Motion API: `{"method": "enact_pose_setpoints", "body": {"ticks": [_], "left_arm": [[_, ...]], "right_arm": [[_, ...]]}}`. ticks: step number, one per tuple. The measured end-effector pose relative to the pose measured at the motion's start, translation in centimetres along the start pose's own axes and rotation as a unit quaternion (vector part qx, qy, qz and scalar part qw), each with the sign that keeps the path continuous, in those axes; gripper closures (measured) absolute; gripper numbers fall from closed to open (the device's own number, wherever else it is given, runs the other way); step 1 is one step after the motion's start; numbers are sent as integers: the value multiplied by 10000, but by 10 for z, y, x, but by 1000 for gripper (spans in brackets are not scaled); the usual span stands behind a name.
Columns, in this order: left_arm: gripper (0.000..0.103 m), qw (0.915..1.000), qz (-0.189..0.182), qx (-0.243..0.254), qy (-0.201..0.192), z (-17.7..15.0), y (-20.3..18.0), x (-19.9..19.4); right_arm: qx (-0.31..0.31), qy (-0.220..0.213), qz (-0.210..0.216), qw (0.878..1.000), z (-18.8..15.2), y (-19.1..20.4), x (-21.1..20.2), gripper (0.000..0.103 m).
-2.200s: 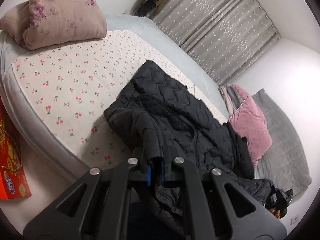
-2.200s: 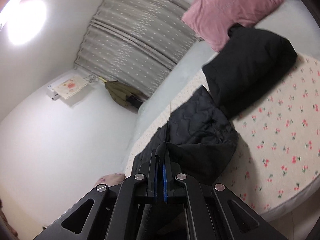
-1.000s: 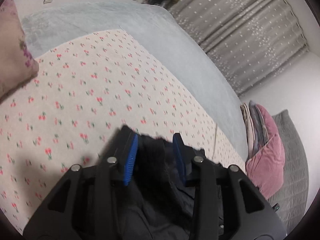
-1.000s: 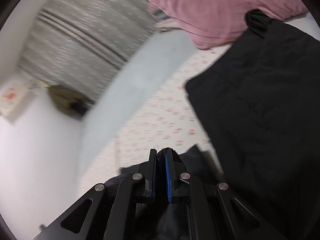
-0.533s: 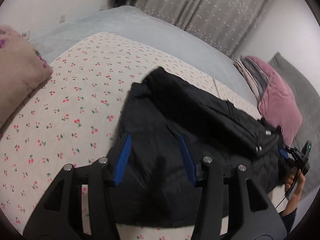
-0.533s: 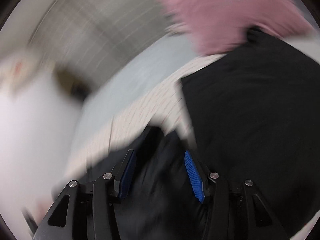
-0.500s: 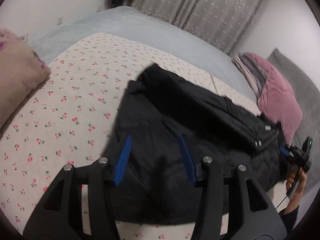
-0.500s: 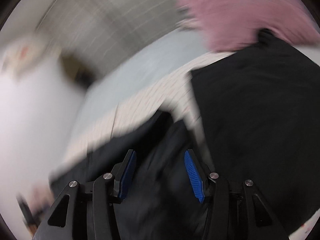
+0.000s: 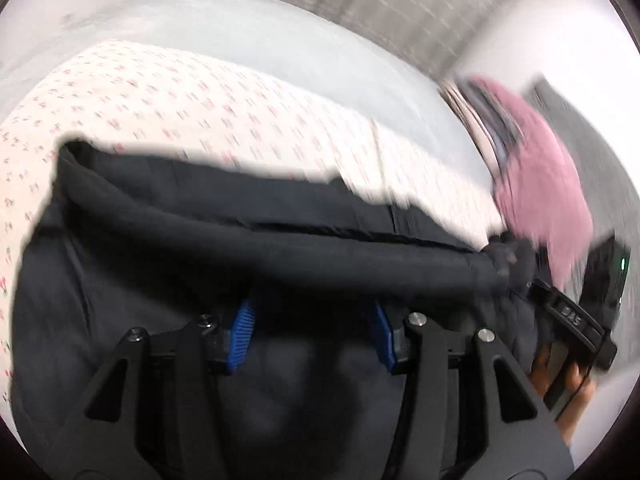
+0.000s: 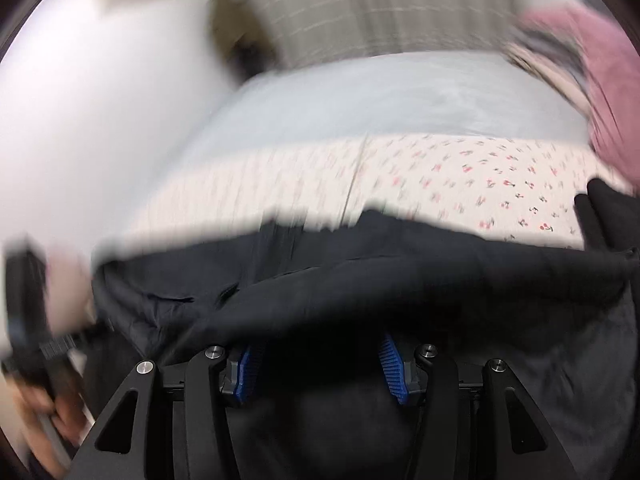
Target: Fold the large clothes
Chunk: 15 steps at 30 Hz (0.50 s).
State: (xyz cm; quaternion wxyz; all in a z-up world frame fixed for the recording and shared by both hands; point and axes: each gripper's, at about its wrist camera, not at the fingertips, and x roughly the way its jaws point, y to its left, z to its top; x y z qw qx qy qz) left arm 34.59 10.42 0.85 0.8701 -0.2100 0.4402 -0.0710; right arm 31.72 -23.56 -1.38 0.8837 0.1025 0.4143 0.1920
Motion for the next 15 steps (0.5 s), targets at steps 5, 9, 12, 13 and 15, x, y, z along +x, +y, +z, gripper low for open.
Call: {"method": "enact_pose_setpoints", "body": {"ticks": [5, 9, 12, 13, 15], "left_arm": [[51, 9995, 74, -264, -143, -7, 35, -28], [50, 9974, 302, -603, -245, -56, 92, -71], [46, 9931, 632, -885, -449, -89, 134, -100], [45, 9910, 743, -1009, -465, -98, 144, -104], [44, 9892, 661, -1222, -461, -111, 158, -109]], "right_arm": [[757, -76, -256, 9968, 24, -23, -2, 51], [685, 68, -356, 9970, -31, -49, -40, 51], [698, -112, -495, 9963, -69, -72, -80, 51], [760, -244, -609, 9950, -86, -86, -99, 50], [861, -423, -953, 9908, -106, -100, -122, 49]]}}
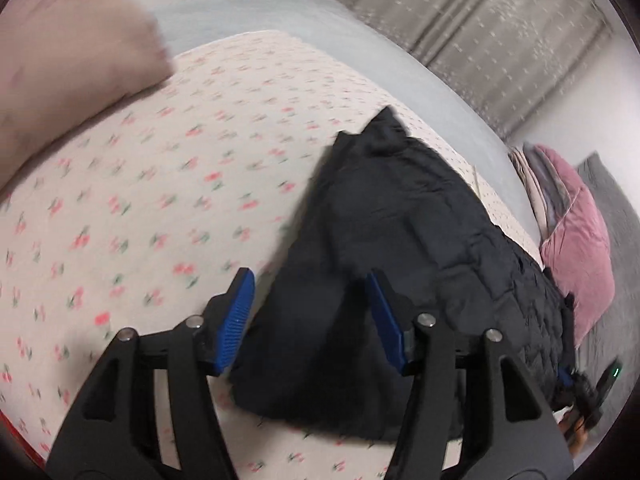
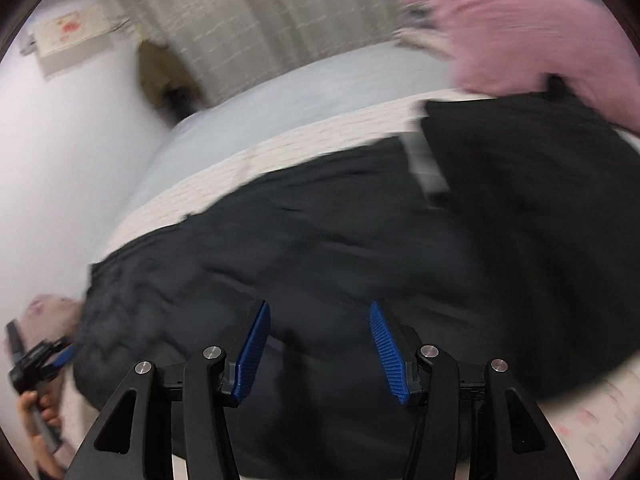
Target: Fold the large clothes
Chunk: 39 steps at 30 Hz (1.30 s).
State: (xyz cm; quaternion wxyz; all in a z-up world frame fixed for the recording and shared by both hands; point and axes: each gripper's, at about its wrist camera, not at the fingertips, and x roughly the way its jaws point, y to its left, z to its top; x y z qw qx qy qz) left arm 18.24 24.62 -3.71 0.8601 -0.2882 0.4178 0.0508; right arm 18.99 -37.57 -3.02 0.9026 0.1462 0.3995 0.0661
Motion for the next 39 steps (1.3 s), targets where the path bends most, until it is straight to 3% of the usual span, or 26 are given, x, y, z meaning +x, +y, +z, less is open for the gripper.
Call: {"method": "enact_pose_setpoints", "body": {"ticks": [1, 3, 7, 8, 10, 12, 15, 18, 21, 24, 28, 30, 31, 33, 36, 39], "left_arm": [[44, 9999, -144, -37, 86, -4, 1, 2], [41, 9990, -362, 53, 251, -12, -11, 13], [38, 9995, 49, 291, 65, -13, -32, 35], [40, 9997, 84, 215, 24, -11, -29, 36], [53, 9998, 192, 94, -15, -3, -32, 44], [65, 9991, 407, 95, -102, 1, -35, 47], [65, 9983, 576, -2, -111, 0, -32, 56], [65, 9978, 658, 67, -92, -4, -28, 64], [65, 9977, 665, 134, -57, -5, -28, 67], [65, 9984, 528, -177, 14, -2, -23, 59], [62, 9978, 606, -251, -121, -4, -23, 25], [52, 9965, 718, -144, -401, -9, -28, 1], [49, 9961, 717, -96, -507, -13, -33, -7], [47, 9969, 544, 236, -511, -23, -53, -20], [44, 9943, 324, 925, -429, -38, -90, -23], [38, 9836, 82, 1787, -238, -55, -140, -16]], "right_arm": [[105, -120, -203, 9997, -6, -14, -10, 49], [325, -212, -218, 9990, -11, -30, -16, 49], [92, -213, 4, 9997, -10, -21, 1, 49], [-74, -248, -172, 9995, -7, -15, 8, 50], [-254, -165, -505, 9983, -3, -8, 26, 54], [-252, -123, -573, 9980, 4, -3, 41, 55], [-437, -68, -736, 9963, 14, 4, 66, 55], [-465, 302, -847, 9949, 15, 3, 100, 55], [-688, 399, -1038, 9914, 6, 7, 110, 56], [-765, 420, -1126, 9898, 4, 9, 112, 56], [-158, 556, -846, 9947, 11, 0, 86, 54], [289, 338, 6, 9990, 4, -6, 48, 52], [471, 200, 459, 9976, -4, -9, 29, 43], [848, 154, 999, 9913, -26, -21, 3, 31], [1582, 431, 1342, 9773, -60, -46, -4, 30], [2153, 597, 1523, 9627, -87, -60, -4, 30]]}}
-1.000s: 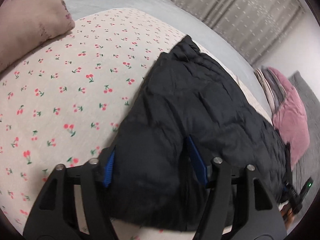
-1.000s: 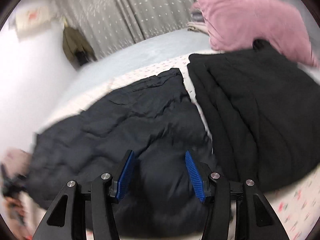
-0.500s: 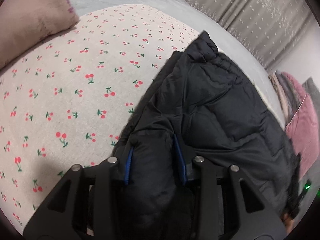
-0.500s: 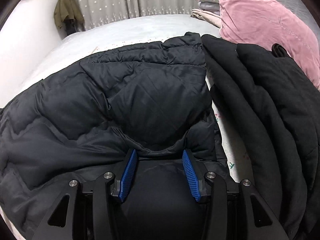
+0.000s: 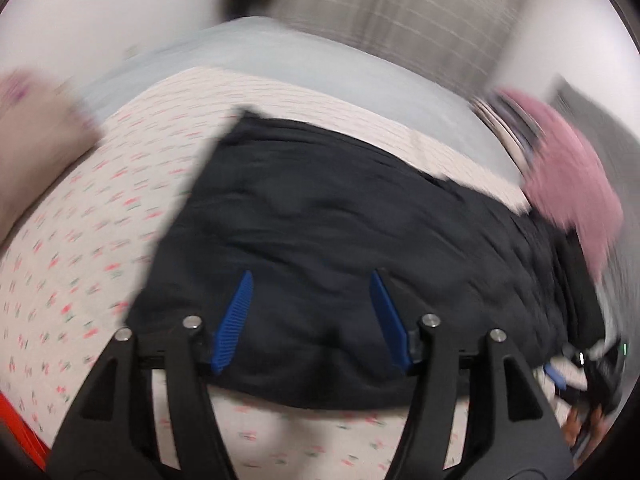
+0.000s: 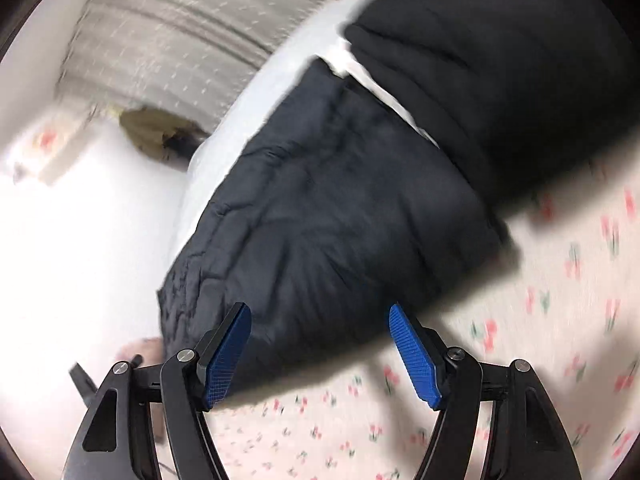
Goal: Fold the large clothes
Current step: 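Press and smooth the folded jacket with both grippers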
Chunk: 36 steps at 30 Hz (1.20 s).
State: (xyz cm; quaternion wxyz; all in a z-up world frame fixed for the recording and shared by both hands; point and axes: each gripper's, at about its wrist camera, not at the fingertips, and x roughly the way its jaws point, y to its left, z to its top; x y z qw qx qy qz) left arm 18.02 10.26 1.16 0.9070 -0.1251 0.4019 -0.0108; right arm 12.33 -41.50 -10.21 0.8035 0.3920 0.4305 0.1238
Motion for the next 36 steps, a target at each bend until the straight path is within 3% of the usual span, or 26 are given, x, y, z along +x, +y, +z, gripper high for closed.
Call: {"method": "enact_pose_setpoints", "body": {"ticks": [3, 7, 13, 15, 20, 25, 27, 29, 31, 36], "left_arm": [[36, 9984, -160, 508, 189, -1, -42, 17], [36, 9958, -273, 761, 429, 10, -78, 46], [35, 9844, 19, 1500, 918, 25, -128, 121], [34, 9814, 170, 1486, 1203, 19, -127, 144], [34, 9803, 224, 1438, 1334, 20, -125, 148], [34, 9877, -245, 982, 1191, 62, -120, 135], [34, 9874, -189, 1006, 1207, 75, -124, 146], [32, 9801, -39, 1130, 1632, 75, -131, 176], [29, 9793, 152, 1138, 1670, 73, -130, 188], [31, 9820, 253, 1002, 1583, 88, -136, 173]], "right_arm": [[120, 32, -29, 9999, -11, -11, 3, 30], [222, 50, 59, 9997, -13, -21, 15, 30], [76, -46, 100, 9999, -10, -12, 24, 30], [-26, -59, -3, 10000, -11, -9, 30, 30], [-276, -32, -122, 9995, -15, -3, 31, 30], [-283, -41, 32, 9996, -5, 6, 32, 30], [-224, -51, 81, 9997, -2, 7, 35, 30], [-194, -57, 97, 9997, -2, 5, 36, 30], [-185, -64, 77, 9998, -2, 2, 36, 30], [-277, -79, 41, 9996, -3, -2, 34, 30]]}}
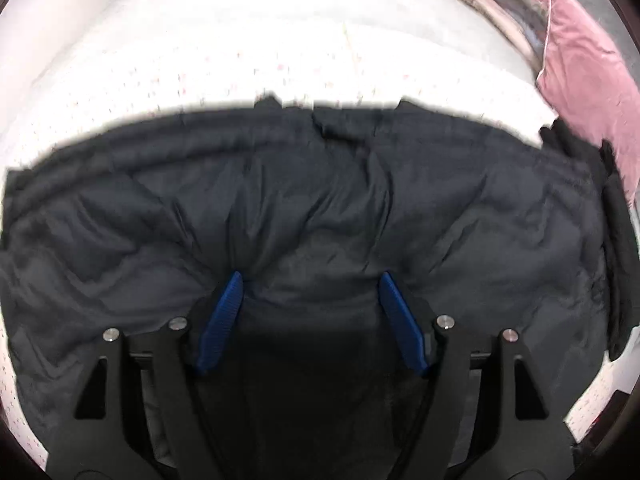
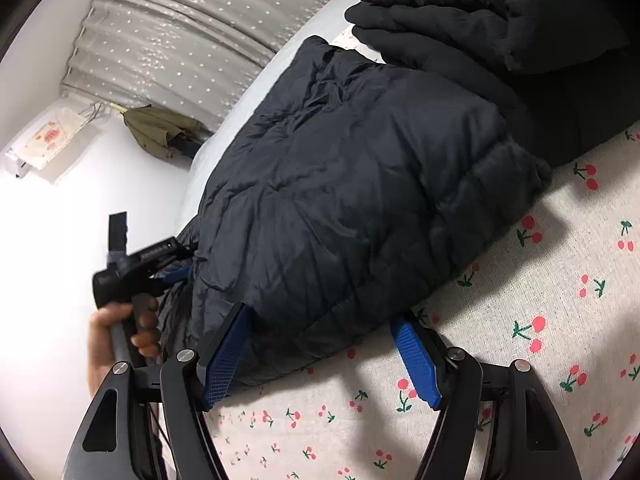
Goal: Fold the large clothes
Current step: 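Press and smooth the folded jacket with both grippers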
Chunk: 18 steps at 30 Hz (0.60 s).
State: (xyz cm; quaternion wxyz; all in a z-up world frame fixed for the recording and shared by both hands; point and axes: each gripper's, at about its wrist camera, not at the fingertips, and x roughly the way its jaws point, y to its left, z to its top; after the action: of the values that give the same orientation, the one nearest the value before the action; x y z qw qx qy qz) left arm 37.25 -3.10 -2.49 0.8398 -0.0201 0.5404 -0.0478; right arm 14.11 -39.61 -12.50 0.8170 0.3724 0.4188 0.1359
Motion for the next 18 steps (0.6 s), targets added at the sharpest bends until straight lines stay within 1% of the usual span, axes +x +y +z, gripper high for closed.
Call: {"method": "enact_pose_setpoints", "body": {"ticks": [2, 3, 5, 7, 10, 12, 14, 15, 17, 18], "left_arm": [[31, 9997, -2, -24, -233, 11, 0, -12], [31, 9996, 31, -39, -267, 16, 0, -10], [31, 9999, 138, -60, -68, 27, -1, 8], [28, 9996, 217, -127, 122, 27, 2, 37], [27, 9992, 227, -340, 9, 21, 8, 45], [27, 9993, 299, -243, 25, 22, 4, 44], [28, 9993, 202, -313, 51, 23, 7, 38], [28, 9988, 105, -476, 26, 21, 13, 29], [28, 9975, -122, -687, -134, 10, 23, 7], [28, 9968, -287, -702, -271, -2, 23, -10]], "right_arm": [[19, -35, 53, 10000, 0, -1, -2, 30], [47, -36, 77, 10000, 0, 0, -1, 30], [94, -58, 118, 9999, 1, 1, -1, 30], [62, -88, 100, 9999, 2, 2, 1, 30], [13, -99, 56, 9999, 4, -1, 5, 30], [112, -124, 115, 9998, 4, -7, 6, 30], [177, -177, 135, 9996, 6, -5, 7, 30], [197, -181, 154, 9995, 9, -4, 8, 30], [258, -180, 174, 9994, 14, -2, 14, 30], [308, -193, 204, 9991, 15, -3, 15, 30]]}}
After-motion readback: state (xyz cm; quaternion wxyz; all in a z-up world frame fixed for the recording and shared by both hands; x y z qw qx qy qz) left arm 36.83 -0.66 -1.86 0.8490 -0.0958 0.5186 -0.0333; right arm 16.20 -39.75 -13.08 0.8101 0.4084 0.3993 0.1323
